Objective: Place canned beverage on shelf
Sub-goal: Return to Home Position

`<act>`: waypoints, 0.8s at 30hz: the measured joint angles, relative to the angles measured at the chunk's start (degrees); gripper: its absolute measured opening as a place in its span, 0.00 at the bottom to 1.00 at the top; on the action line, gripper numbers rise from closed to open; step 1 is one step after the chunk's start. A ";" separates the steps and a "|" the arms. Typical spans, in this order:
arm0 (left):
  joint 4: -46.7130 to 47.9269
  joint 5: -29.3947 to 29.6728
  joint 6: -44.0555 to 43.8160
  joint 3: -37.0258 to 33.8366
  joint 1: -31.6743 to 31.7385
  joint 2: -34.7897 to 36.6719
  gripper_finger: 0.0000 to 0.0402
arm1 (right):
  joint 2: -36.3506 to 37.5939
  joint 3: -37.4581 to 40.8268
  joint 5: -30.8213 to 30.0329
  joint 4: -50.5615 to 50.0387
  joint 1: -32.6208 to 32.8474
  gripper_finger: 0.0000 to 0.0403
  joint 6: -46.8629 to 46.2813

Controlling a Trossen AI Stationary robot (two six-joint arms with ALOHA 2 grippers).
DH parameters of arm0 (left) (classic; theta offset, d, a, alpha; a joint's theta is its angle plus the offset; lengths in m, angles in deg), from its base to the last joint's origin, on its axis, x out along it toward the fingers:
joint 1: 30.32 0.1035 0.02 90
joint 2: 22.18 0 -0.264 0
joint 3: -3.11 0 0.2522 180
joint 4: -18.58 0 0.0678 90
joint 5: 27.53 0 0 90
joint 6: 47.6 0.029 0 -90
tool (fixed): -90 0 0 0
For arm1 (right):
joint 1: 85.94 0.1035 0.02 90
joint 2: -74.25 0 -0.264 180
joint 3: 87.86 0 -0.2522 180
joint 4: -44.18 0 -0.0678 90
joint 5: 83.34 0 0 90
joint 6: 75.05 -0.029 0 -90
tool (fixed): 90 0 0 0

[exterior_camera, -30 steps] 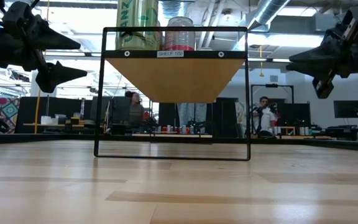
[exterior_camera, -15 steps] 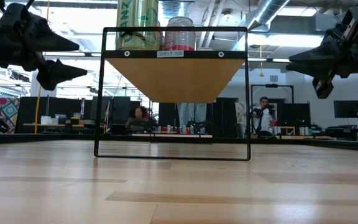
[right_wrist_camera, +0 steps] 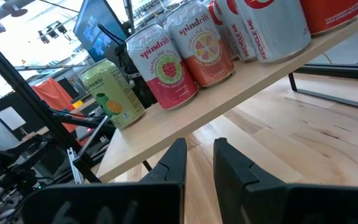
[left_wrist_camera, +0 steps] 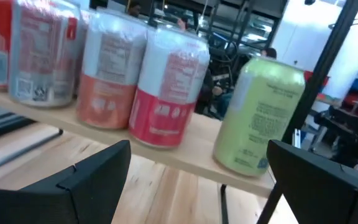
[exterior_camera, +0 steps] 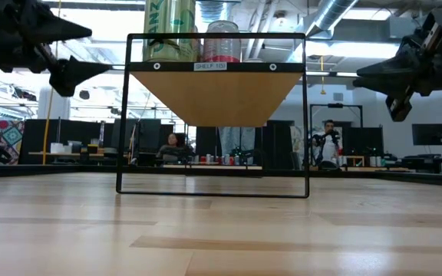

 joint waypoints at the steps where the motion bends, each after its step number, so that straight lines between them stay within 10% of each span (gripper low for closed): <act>1: 0.09 0.32 0.25 0.30 0.00 0.00 0.90 | 0.00 0.00 0.00 -0.01 0.01 0.16 0.00; 7: 0.32 1.93 4.21 0.35 0.00 0.02 0.90 | 0.02 0.00 0.00 -0.02 0.00 0.16 0.00; 13: 5.22 -14.57 9.03 -1.25 -0.05 -0.03 0.90 | 0.02 0.00 0.02 -0.03 0.01 0.16 -0.01; 24: 6.22 -10.09 9.86 -1.29 -0.02 0.02 0.90 | 0.02 0.00 0.02 -0.02 0.01 0.16 -0.01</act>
